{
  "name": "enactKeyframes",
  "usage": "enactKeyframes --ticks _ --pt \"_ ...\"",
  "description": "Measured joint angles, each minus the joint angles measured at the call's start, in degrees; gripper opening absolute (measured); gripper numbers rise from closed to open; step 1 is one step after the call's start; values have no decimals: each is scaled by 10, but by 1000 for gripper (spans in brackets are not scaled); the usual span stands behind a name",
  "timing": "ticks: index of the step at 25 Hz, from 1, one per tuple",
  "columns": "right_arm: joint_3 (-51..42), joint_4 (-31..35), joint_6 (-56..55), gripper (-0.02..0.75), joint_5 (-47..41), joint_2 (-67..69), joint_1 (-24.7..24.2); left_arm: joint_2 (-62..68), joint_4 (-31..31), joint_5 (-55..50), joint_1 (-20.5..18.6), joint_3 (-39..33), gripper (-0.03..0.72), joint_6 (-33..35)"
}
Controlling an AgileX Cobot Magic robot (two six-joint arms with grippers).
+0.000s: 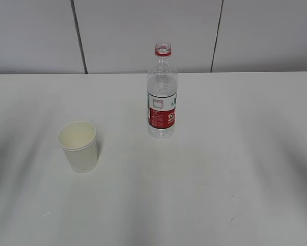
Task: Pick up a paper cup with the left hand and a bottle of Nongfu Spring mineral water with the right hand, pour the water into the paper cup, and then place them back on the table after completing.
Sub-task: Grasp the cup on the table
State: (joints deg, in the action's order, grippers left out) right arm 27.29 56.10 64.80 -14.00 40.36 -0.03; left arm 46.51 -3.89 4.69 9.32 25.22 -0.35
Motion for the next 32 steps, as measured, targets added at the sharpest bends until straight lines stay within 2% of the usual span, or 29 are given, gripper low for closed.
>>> enactKeyframes --ticks 2,7,10,16,32 --pt "0 88 89 587 4 31 0 31 0 21 12 0 425 0" --pt "13 359 374 587 0 96 0 96 -1 61 25 0 425 0" --pt "28 431 480 587 0 124 0 117 -1 65 25 0 425 0" --pt "49 449 510 587 -32 178 0 144 -2 69 26 0 425 0" --pt "73 449 521 587 -36 181 0 146 -2 69 26 0 425 0"
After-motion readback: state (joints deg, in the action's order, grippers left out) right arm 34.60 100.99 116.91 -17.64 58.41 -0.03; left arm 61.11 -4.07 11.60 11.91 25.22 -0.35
